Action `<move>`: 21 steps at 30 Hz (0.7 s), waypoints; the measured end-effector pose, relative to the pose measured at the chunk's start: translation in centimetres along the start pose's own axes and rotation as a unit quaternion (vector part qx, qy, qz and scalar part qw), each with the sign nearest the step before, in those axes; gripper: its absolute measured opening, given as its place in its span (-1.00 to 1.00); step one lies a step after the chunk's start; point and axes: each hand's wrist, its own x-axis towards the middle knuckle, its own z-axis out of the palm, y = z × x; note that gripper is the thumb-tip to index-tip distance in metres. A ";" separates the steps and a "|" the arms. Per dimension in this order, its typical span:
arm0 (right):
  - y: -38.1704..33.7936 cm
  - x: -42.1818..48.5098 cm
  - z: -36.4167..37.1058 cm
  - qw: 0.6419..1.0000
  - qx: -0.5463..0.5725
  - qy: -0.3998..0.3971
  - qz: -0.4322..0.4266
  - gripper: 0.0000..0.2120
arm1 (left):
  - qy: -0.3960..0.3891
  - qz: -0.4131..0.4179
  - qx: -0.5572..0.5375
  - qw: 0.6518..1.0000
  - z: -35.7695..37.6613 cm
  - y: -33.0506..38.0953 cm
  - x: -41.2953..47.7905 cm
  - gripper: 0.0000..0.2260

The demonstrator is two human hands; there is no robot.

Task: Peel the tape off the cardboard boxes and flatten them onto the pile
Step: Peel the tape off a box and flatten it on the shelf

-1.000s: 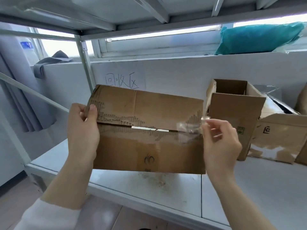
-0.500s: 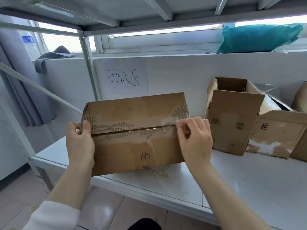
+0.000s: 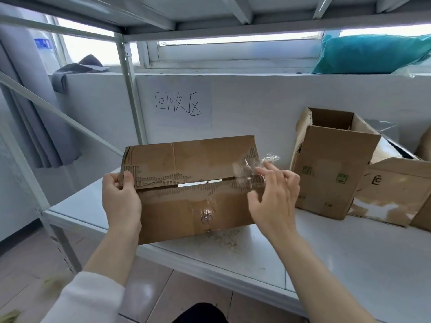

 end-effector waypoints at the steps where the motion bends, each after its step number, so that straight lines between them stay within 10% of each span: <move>1: 0.0 -0.2 0.5 1.000 -0.009 -0.004 -0.002 -0.61 | 0.001 0.000 -0.001 1.000 0.0 -0.1 0.0 -0.76; 7: 0.6 0.7 0.1 0.971 0.183 0.057 0.145 -0.85 | 0.021 -0.006 0.005 1.000 -0.4 -0.7 0.0 -0.82; 11: 3.1 1.9 -0.6 0.751 0.455 0.031 0.477 -0.88 | 0.029 -0.008 0.010 1.000 -0.6 -1.0 0.4 -0.79; 14: 3.4 1.2 -0.3 0.613 0.558 -0.061 0.556 -0.82 | 0.038 -0.007 0.032 0.999 -0.5 -1.3 0.4 -0.81; 21: 4.7 0.6 -1.2 0.620 0.575 -0.183 0.501 -0.62 | 0.036 -0.002 0.055 0.998 -0.4 -1.9 1.0 -0.83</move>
